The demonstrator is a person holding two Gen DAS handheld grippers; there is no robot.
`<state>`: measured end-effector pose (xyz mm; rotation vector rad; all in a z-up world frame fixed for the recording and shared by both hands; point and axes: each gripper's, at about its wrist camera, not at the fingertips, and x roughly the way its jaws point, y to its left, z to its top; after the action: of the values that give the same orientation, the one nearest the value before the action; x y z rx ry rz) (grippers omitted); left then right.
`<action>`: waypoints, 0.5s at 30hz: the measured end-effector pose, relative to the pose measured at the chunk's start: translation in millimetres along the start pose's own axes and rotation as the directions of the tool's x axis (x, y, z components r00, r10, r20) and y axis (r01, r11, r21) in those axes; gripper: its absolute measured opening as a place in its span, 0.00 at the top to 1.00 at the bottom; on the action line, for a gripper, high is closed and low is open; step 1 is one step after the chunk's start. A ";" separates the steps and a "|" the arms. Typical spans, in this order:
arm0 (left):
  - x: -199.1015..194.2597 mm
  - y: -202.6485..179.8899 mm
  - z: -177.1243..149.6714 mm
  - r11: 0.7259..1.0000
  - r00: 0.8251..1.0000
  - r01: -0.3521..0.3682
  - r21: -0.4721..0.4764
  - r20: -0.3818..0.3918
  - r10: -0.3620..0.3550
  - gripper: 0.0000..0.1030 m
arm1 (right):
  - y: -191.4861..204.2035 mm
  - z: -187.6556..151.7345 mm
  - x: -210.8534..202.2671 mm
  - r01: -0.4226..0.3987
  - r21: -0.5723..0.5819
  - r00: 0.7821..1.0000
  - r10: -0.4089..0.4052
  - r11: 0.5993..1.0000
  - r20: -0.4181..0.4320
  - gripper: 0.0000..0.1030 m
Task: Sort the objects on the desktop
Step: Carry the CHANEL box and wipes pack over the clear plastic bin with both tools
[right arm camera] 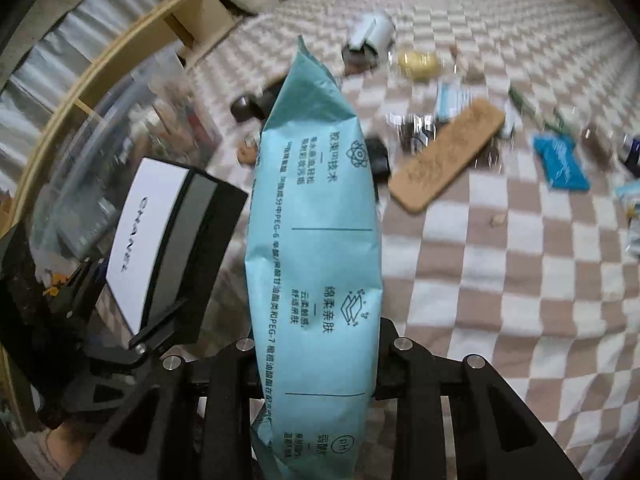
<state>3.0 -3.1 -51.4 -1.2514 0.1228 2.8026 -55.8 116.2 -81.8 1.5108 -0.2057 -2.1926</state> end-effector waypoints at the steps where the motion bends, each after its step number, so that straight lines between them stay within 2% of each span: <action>1: -7.9 2.9 5.4 1.000 1.000 -0.007 -0.001 0.023 0.007 0.06 | 4.0 4.9 -6.3 0.000 -0.004 1.000 0.000 1.000 0.019 0.70; 9: -72.3 42.6 38.6 0.996 0.986 -0.060 -0.064 0.152 0.069 0.06 | 63.4 48.2 -56.2 -0.028 -0.104 0.986 0.044 0.994 0.160 0.70; 15: -122.6 83.8 56.0 0.988 0.966 -0.111 -0.105 0.221 0.132 0.06 | 117.7 79.0 -78.6 -0.101 -0.179 0.963 0.141 0.979 0.230 0.70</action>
<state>35.2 -84.6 81.0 -0.9578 0.0598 3.0657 -71.3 37.5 59.0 1.1109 -0.1835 -2.2308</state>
